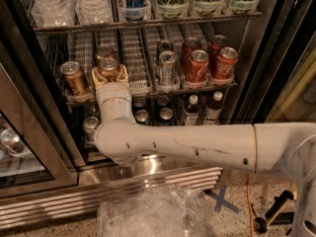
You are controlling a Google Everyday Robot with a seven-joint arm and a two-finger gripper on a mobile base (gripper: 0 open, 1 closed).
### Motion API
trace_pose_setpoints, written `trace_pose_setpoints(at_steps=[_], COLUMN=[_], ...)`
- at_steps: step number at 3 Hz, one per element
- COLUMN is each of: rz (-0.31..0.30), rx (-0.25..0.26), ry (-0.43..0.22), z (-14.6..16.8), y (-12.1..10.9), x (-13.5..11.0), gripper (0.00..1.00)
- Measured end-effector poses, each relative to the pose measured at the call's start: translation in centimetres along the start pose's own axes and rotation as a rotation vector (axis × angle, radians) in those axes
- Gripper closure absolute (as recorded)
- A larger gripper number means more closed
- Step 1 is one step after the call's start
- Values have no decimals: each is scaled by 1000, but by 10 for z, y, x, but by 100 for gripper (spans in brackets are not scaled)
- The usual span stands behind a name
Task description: Pick orange can from middle shelf of fridge
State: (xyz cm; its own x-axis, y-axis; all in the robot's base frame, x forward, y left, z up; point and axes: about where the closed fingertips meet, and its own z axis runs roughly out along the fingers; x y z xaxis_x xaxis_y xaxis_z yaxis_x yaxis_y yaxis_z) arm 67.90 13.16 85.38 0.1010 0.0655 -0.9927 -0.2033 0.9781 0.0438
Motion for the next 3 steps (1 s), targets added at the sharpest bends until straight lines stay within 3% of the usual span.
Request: trace_pose_setpoints(at_steps=[1,2,3], rz=[-16,-41,-42], rx=[2,-23,-99], ry=[-32,-112,-176], z=[-6,-22,-44], y=[4,16,37], x=[-10,-41,-68], gripper=[96,100,100])
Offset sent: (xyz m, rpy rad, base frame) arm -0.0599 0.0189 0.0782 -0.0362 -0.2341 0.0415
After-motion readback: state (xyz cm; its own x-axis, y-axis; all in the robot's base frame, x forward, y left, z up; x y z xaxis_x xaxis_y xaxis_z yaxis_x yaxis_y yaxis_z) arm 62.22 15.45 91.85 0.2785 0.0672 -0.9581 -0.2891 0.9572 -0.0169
